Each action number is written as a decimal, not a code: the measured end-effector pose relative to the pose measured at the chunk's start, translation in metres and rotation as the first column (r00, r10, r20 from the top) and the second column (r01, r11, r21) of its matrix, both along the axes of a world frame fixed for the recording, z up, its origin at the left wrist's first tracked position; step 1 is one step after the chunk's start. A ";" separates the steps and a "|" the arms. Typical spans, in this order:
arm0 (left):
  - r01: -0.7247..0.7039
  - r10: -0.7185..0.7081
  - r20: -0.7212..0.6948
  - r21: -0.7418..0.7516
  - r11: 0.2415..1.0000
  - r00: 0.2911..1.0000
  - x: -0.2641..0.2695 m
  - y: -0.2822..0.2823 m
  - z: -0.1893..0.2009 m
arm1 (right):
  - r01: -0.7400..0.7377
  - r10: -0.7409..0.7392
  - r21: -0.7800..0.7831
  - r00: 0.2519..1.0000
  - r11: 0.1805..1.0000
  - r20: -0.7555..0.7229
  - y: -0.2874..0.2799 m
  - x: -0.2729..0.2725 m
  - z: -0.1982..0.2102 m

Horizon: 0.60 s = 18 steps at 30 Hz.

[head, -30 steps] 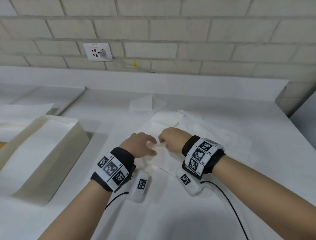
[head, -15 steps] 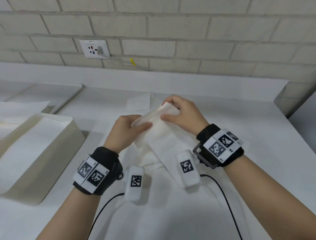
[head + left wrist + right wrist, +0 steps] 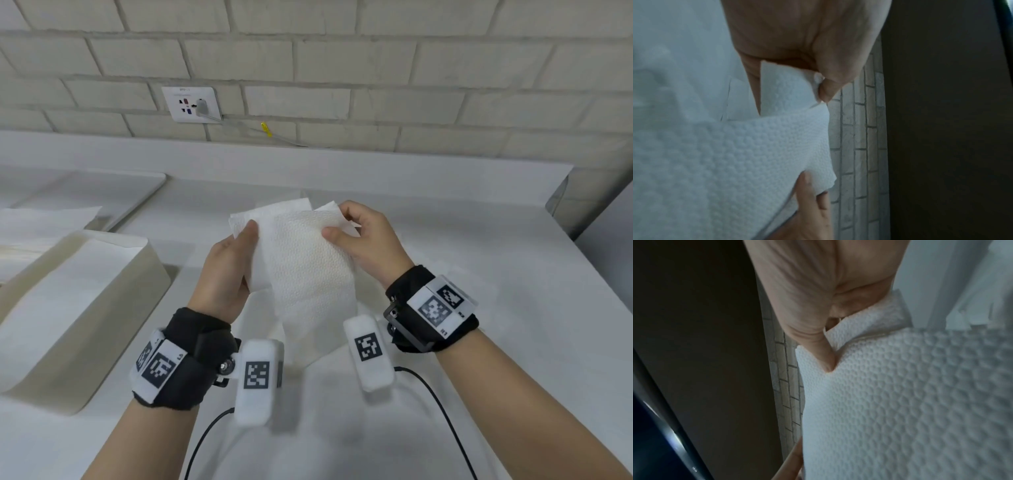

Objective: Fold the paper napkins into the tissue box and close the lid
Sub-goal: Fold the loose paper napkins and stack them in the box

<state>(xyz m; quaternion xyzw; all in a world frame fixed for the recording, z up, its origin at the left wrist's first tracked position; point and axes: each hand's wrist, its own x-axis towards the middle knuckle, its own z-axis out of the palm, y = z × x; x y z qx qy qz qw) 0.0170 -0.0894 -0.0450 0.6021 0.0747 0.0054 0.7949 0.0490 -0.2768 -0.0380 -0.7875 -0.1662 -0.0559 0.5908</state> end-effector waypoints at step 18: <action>0.042 -0.069 0.176 0.155 0.987 0.982 -0.020 -0.003 0.016 | -0.129 0.300 -0.380 0.850 0.916 0.433 0.009 -0.015 0.017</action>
